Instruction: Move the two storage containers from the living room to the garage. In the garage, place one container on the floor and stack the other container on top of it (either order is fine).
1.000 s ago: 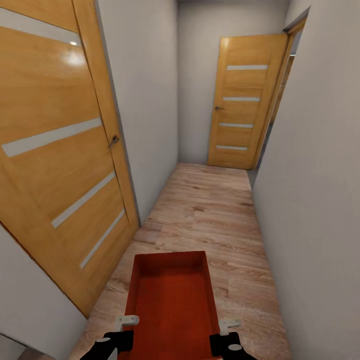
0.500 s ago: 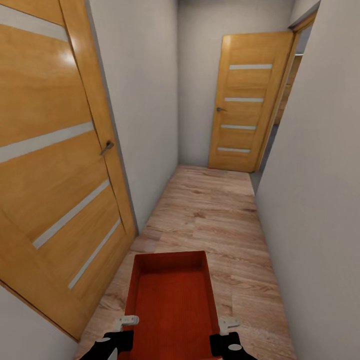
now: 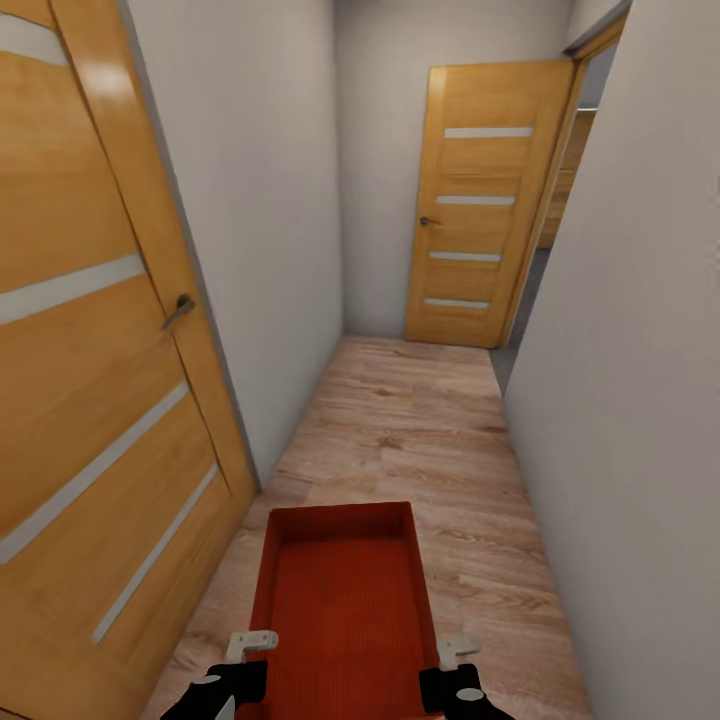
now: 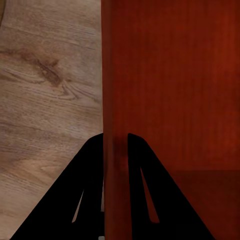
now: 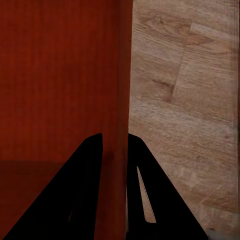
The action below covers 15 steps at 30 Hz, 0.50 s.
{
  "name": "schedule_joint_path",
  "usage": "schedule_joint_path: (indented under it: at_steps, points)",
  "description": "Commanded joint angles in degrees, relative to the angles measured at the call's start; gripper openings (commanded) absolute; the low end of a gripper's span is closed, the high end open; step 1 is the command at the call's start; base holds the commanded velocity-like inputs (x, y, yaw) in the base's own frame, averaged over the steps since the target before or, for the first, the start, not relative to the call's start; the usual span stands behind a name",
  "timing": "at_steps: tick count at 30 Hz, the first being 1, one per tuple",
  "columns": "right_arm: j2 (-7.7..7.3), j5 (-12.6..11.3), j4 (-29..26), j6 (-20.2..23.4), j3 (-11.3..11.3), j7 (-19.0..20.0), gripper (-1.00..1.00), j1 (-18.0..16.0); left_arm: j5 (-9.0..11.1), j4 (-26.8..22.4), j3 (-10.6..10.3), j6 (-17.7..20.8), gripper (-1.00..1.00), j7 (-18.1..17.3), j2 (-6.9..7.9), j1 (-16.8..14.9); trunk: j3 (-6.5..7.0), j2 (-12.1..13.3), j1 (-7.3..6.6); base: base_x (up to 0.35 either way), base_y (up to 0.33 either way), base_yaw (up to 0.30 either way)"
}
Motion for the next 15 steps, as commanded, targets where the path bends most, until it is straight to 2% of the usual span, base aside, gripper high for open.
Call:
schedule_joint_path:
  at_steps: [1, 10, 15]
  points:
    - [-0.96, -1.13, 0.87, -0.25, -0.51, -0.28, -1.0, -0.05, -0.64, -0.35, 0.13, 0.38, -1.0, 0.57, 0.14, 0.0, -0.06, -0.04, 0.04, 0.325, 0.0, -0.234]
    - [-0.99, -1.13, 0.88, -0.23, -0.54, -0.28, -1.0, -0.04, -0.63, -0.35, 0.13, 0.38, -1.0, 0.57, 0.15, 0.0, -0.06, -0.04, 0.04, 0.325, 0.0, -0.237]
    - [-1.02, -1.13, 0.85, -0.28, -0.54, -0.28, -1.0, -0.02, -0.66, -0.35, 0.13, 0.4, -1.0, 0.57, 0.15, 0.0, -0.06, -0.04, 0.04, 0.325, 0.0, -0.127]
